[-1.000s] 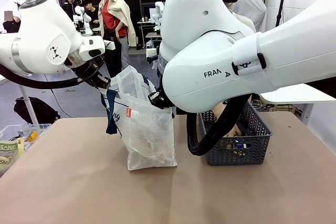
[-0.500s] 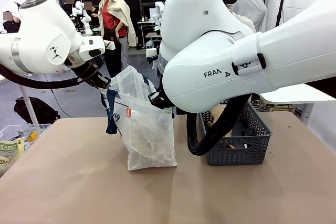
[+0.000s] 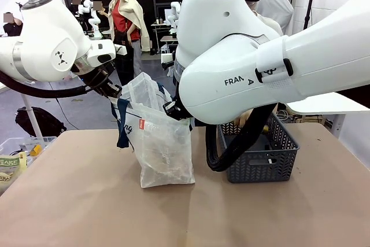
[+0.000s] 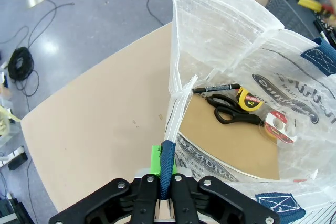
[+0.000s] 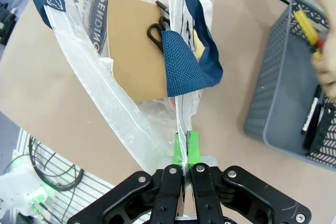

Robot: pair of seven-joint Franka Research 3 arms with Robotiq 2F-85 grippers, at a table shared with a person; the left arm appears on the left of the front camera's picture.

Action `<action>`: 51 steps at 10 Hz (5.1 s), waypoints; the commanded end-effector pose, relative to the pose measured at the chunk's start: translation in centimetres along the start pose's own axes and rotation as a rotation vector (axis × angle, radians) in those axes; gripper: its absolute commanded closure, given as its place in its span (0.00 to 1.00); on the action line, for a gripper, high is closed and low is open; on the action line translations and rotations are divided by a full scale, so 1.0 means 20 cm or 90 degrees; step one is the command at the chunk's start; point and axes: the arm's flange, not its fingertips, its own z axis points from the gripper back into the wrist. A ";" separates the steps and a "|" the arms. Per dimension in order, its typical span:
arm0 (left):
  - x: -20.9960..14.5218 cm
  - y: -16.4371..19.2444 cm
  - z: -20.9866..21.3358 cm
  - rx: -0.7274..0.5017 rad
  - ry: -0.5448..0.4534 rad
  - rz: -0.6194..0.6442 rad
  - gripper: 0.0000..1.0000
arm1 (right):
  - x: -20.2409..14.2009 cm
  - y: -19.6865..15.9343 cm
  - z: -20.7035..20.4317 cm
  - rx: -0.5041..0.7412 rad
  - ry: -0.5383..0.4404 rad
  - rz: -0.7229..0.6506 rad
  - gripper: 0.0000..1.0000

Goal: Transfer purchased items from the store into the shopping bag.
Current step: Move the Reusable shopping bag to the right side of the table.

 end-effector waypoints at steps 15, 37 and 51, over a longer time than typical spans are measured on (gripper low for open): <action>-0.01 0.07 0.01 0.010 -0.003 0.011 1.00 | -0.02 -0.01 0.00 -0.009 0.007 -0.002 1.00; -0.01 0.07 0.01 0.010 -0.003 0.011 1.00 | -0.02 -0.01 0.00 -0.009 0.007 -0.002 1.00; 0.00 0.00 0.00 0.000 0.001 0.000 1.00 | 0.00 0.00 0.00 0.000 0.000 0.000 1.00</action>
